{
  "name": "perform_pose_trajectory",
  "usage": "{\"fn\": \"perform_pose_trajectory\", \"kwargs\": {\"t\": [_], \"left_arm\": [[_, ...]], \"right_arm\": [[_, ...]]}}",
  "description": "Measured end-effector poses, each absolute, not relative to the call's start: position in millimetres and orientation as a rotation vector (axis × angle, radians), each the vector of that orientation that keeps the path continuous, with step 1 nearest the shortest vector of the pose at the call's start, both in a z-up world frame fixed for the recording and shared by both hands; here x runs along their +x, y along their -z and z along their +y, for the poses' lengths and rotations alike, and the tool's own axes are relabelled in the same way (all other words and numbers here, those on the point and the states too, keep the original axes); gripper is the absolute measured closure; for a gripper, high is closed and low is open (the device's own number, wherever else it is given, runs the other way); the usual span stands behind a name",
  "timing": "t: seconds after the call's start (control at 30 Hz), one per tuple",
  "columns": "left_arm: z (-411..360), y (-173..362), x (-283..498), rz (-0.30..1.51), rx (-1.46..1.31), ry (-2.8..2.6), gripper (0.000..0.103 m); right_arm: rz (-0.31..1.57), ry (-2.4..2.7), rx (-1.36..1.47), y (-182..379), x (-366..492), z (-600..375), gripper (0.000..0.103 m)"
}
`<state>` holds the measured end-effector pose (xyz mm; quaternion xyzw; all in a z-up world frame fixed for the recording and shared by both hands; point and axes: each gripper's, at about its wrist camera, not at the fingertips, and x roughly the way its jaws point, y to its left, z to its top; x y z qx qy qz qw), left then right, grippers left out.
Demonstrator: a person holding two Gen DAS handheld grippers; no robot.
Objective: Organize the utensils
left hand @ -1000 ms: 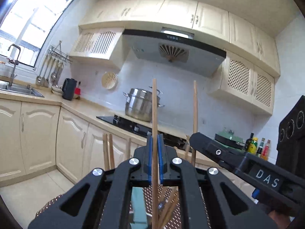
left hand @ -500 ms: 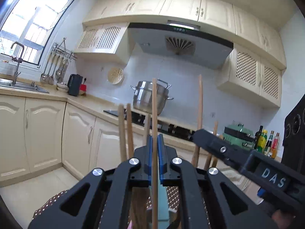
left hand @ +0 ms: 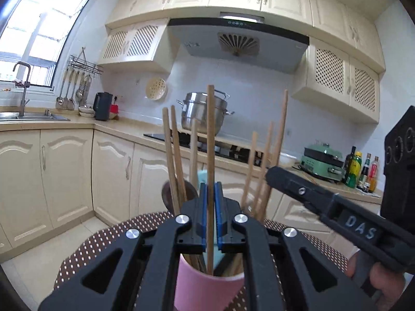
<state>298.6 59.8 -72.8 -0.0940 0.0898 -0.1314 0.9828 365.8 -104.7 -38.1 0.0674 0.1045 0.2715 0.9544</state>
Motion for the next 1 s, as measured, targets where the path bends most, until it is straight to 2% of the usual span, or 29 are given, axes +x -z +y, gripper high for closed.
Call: {"fn": "perform_pose_trajectory", "kwargs": {"t": [0.73,0.8,0.83,0.87,1.0], "left_arm": [[49.5,75.2,266.0,0.274,-0.112,0.258,0.096],[50.6,72.8,261.9,0.276,-0.119,0.264,0.085],[51.2,71.7,259.8,0.276,-0.121,0.262,0.065],[52.7,69.5,256.2,0.277,-0.125,0.253,0.05],[60.2,60.2,244.3,0.287,-0.154,0.248,0.04]], "right_arm": [[0.329,-0.515,0.103,63.6,349.7,-101.5,0.097],[0.337,-0.521,0.108,62.5,348.9,-100.7,0.097],[0.341,-0.53,0.111,62.0,348.4,-100.2,0.097],[0.345,-0.539,0.117,61.4,347.1,-100.4,0.096],[0.333,-0.51,0.128,57.5,338.1,-104.1,0.096]]}}
